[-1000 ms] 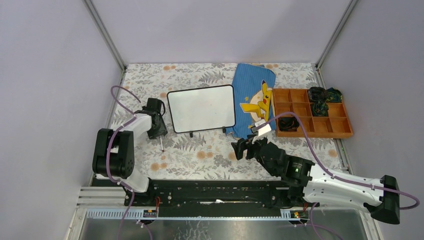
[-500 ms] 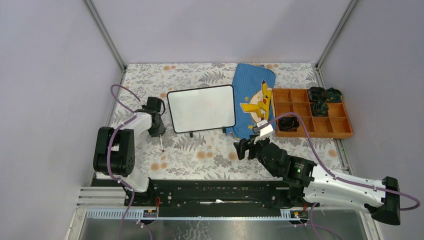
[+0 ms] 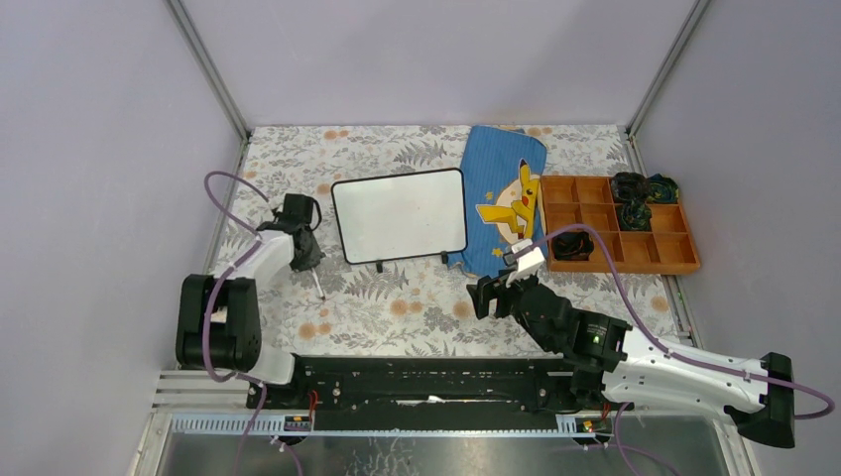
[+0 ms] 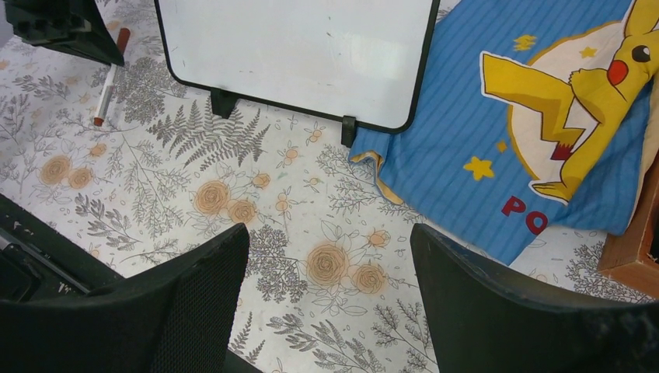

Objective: Write a sentence on the whiteboard
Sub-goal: Pick up the whiteboard marker at the center of the board, then open the whiteboard marker.

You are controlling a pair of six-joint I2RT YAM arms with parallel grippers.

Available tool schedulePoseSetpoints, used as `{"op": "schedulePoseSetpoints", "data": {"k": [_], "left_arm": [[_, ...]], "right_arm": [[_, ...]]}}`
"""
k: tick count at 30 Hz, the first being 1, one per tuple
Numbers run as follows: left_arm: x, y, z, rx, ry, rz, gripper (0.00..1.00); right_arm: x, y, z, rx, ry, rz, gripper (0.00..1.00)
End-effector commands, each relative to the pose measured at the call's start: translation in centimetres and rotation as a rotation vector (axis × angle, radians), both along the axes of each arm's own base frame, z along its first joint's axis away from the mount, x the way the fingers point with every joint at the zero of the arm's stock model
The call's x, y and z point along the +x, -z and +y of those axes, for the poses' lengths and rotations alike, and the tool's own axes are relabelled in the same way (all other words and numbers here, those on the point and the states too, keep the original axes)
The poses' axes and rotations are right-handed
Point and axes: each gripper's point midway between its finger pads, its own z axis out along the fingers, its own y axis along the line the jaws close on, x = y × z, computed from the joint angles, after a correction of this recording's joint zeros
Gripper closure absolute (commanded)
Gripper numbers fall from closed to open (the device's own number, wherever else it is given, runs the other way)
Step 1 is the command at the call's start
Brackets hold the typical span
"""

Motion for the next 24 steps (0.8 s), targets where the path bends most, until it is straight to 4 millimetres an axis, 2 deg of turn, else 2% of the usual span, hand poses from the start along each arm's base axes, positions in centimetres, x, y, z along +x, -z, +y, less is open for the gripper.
{"op": "schedulePoseSetpoints", "data": {"k": [1,5,11,15,20,24], "left_arm": [[0.0,-4.0,0.8,0.016,-0.051,-0.102,1.0],[-0.2,-8.8,-0.6,-0.062,-0.015,-0.233,1.0],[-1.7,-16.8,-5.3,-0.199,0.122,-0.477,1.0],[-3.1,-20.7,-8.9,-0.342,0.248,-0.626,1.0],[-4.9,-26.5,-12.6,-0.547,0.434,-0.872,1.0],[-6.3,-28.5,-14.9,-0.699,0.541,-0.969,1.0]], "right_arm": [[0.4,-2.3,0.1,0.045,0.025,-0.023,0.17],[0.3,-3.0,0.3,0.058,0.014,-0.026,0.17],[-0.7,-4.7,1.9,0.121,-0.07,-0.004,0.17],[-2.2,-6.2,4.6,0.207,-0.211,0.015,0.17],[-3.8,-9.3,8.1,0.388,-0.357,0.003,0.17],[-4.3,-10.5,11.0,0.46,-0.442,0.008,0.16]]}}
